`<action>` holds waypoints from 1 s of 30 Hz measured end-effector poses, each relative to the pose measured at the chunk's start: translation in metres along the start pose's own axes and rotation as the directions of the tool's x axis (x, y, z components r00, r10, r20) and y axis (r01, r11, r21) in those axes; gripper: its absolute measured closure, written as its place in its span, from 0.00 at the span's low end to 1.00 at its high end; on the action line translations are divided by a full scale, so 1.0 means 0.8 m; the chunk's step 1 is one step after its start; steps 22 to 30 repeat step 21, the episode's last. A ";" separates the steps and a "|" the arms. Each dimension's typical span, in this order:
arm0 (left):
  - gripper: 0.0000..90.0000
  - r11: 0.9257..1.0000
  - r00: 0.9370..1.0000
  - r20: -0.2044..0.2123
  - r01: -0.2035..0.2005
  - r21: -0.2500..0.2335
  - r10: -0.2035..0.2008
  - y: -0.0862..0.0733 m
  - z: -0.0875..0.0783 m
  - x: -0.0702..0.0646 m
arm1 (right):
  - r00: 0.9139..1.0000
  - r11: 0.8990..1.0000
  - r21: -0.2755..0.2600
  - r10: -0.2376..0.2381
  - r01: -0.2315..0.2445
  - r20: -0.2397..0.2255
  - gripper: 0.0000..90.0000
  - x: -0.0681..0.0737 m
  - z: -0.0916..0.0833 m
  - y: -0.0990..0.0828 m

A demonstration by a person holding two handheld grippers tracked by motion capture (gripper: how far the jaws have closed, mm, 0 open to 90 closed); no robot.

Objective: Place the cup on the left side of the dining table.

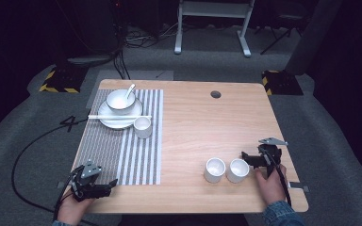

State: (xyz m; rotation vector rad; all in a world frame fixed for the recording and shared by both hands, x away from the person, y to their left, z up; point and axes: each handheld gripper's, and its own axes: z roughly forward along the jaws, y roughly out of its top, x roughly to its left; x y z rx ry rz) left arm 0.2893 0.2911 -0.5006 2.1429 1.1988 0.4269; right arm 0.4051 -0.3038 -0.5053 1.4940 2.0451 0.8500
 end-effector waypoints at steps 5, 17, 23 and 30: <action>0.16 1.000 1.000 0.010 -0.001 -0.028 0.002 -0.003 0.003 0.002 | 1.000 1.000 0.000 0.000 0.000 0.000 0.00 0.000 0.000 0.000; 0.13 1.000 1.000 0.007 -0.005 -0.018 0.005 -0.002 0.005 0.001 | 1.000 1.000 0.000 0.000 0.000 0.000 0.00 0.000 0.000 0.000; 0.12 1.000 1.000 -0.004 0.004 -0.021 -0.004 -0.002 0.005 -0.001 | 1.000 1.000 0.000 0.000 0.000 0.000 0.00 0.000 0.000 0.000; 0.12 1.000 1.000 -0.004 0.004 -0.021 -0.004 -0.002 0.005 -0.001 | 1.000 1.000 0.000 0.000 0.000 0.000 0.00 0.000 0.000 0.000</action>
